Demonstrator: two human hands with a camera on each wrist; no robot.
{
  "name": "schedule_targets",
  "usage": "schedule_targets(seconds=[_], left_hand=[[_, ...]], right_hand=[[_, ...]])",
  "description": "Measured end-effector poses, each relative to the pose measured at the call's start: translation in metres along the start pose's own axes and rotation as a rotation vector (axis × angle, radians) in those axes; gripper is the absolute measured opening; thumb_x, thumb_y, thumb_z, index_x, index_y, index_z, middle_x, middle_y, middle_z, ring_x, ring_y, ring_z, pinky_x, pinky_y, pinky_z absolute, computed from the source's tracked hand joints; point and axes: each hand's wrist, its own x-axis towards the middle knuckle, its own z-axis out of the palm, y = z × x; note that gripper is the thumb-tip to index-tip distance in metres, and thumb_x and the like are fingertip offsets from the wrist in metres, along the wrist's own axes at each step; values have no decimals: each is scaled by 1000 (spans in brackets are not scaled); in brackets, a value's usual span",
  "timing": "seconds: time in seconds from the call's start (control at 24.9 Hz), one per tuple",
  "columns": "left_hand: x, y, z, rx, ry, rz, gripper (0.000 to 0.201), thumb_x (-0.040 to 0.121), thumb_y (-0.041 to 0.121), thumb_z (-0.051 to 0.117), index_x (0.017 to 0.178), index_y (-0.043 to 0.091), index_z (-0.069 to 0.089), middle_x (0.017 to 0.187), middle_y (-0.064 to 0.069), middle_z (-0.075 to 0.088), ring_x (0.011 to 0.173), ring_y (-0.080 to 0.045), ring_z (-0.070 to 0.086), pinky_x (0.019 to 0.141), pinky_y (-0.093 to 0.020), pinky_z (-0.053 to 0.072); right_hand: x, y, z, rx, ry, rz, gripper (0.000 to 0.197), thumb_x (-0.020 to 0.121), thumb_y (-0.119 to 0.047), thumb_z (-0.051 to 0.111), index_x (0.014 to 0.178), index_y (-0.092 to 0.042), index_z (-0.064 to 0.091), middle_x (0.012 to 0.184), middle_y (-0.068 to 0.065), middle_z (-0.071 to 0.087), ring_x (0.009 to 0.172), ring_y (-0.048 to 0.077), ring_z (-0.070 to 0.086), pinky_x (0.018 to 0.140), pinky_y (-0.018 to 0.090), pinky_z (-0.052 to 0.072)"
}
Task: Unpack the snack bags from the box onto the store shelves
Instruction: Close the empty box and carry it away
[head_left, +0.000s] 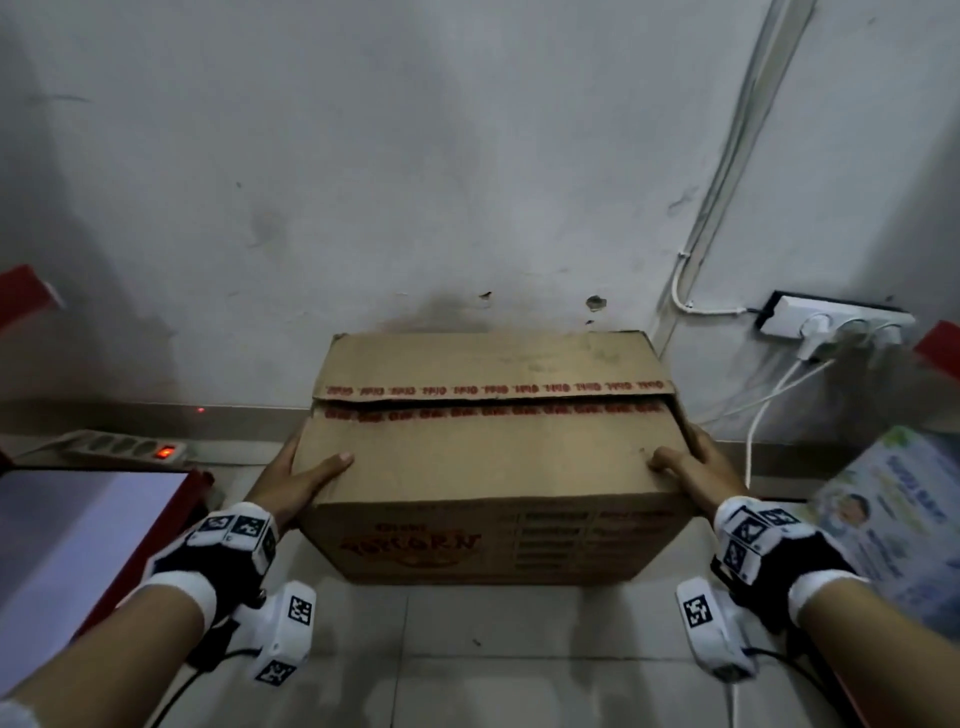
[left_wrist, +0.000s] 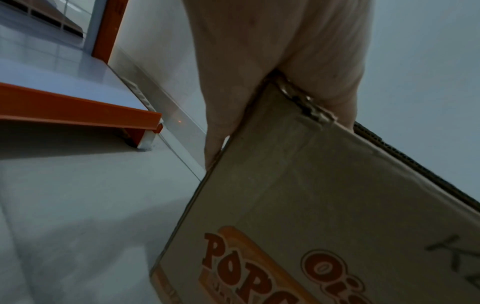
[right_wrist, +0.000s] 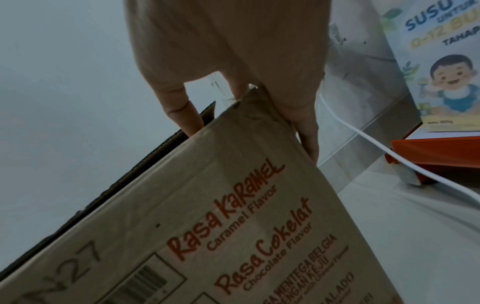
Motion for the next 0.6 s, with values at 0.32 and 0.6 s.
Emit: schedule_targets(seconds=[0.32,0.6], left_hand=[[20,-1,9,34,53,1,57,76,26,78,125,36,51,116,-7,61,104,-31,61,92,-53,50],[19,-3,16,119,235,5,70,73,45,76,131,25,41,127,-15,54,95,-28,55,85,-39,49]], right_hand=[[8,13,8,-111,27,105,77,85,-33,64,149,-32,23,144,14,44,124,38,48,103,44,41],[-1,14,15,-70,115,129,81,82,-46,67,146,-16,28,143,18,43,126,42,45,104,53,38]])
